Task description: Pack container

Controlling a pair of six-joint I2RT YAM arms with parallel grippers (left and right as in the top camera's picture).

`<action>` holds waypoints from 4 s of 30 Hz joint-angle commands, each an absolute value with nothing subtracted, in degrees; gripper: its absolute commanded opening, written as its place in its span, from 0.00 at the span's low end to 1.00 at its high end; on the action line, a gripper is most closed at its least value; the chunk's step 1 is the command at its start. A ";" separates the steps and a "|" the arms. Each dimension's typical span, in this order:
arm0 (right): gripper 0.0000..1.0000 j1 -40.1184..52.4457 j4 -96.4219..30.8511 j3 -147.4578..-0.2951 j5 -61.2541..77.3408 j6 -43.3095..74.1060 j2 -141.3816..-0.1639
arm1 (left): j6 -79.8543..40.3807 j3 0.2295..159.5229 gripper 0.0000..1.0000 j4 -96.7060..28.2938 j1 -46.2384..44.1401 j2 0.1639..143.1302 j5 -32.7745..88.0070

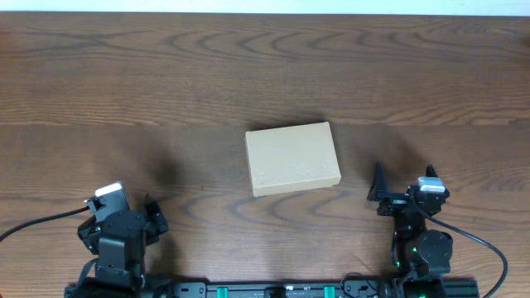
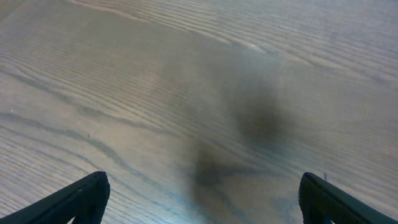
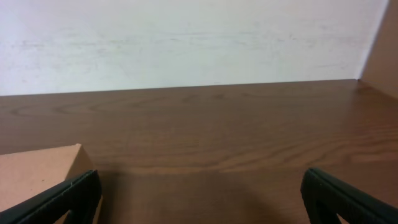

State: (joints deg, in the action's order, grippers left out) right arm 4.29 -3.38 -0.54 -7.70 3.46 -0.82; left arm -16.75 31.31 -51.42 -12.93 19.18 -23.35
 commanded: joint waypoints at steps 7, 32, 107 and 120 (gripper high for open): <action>0.99 3.62 -3.46 -0.32 -8.56 4.23 -0.32 | -11.66 30.68 0.95 -46.96 -9.54 13.32 -19.73; 0.99 3.62 -3.46 -0.32 -8.56 4.23 -0.32 | 7.22 8.40 0.95 -16.32 -0.16 0.19 -1.58; 0.99 3.62 -3.46 -0.32 -8.56 4.23 -0.32 | 8.16 4.91 0.95 -16.16 0.47 0.21 2.42; 0.99 3.62 -3.46 -0.32 -8.56 4.23 -0.32 | 8.16 4.91 0.95 -16.16 0.47 0.21 2.42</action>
